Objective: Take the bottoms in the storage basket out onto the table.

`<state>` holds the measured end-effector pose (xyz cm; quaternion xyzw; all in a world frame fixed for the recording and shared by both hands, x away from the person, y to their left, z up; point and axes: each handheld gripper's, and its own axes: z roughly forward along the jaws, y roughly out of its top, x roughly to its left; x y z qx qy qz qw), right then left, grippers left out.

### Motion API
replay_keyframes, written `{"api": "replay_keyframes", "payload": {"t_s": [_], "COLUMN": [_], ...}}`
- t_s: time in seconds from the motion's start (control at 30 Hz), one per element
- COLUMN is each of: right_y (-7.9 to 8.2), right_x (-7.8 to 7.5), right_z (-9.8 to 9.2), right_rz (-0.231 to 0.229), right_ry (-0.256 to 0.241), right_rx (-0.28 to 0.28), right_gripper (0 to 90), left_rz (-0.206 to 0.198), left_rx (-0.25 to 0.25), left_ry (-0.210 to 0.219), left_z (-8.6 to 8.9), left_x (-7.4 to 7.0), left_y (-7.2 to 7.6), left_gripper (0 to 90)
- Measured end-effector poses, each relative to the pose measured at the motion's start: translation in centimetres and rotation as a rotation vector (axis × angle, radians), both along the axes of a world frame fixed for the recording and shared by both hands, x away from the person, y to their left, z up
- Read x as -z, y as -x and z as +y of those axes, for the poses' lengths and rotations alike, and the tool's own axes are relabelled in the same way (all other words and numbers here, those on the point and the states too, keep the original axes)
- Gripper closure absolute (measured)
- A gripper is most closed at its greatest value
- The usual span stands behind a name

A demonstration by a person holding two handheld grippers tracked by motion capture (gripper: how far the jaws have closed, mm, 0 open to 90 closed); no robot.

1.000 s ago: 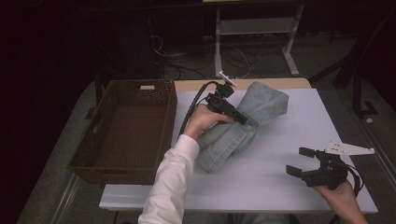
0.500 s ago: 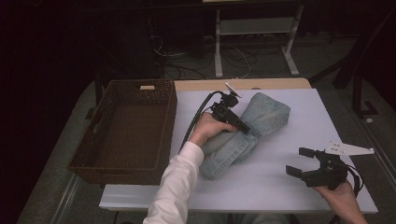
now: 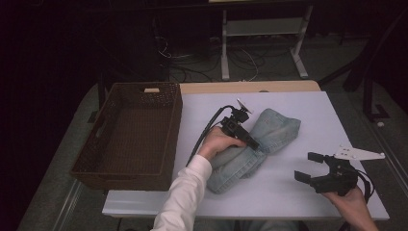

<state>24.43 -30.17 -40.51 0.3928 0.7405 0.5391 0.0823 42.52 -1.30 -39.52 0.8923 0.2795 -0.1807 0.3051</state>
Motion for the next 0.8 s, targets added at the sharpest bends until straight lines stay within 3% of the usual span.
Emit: {"api": "replay_keyframes", "payload": {"t_s": [0.23,0.8], "right_y": [0.0,0.0], "right_x": [0.0,0.0], "right_z": [0.0,0.1], "right_rz": [0.000,0.002], "right_ry": [0.001,0.005], "right_rx": [-0.001,-0.003], "right_gripper": [0.0,0.0], "left_rz": [-0.055,-0.104], "left_rx": [0.024,0.009], "left_ry": [0.001,0.035], "left_z": [-0.9,-1.4], "left_x": [0.7,0.7], "left_y": [1.0,2.2], "left_gripper": [50.8,29.4]}}
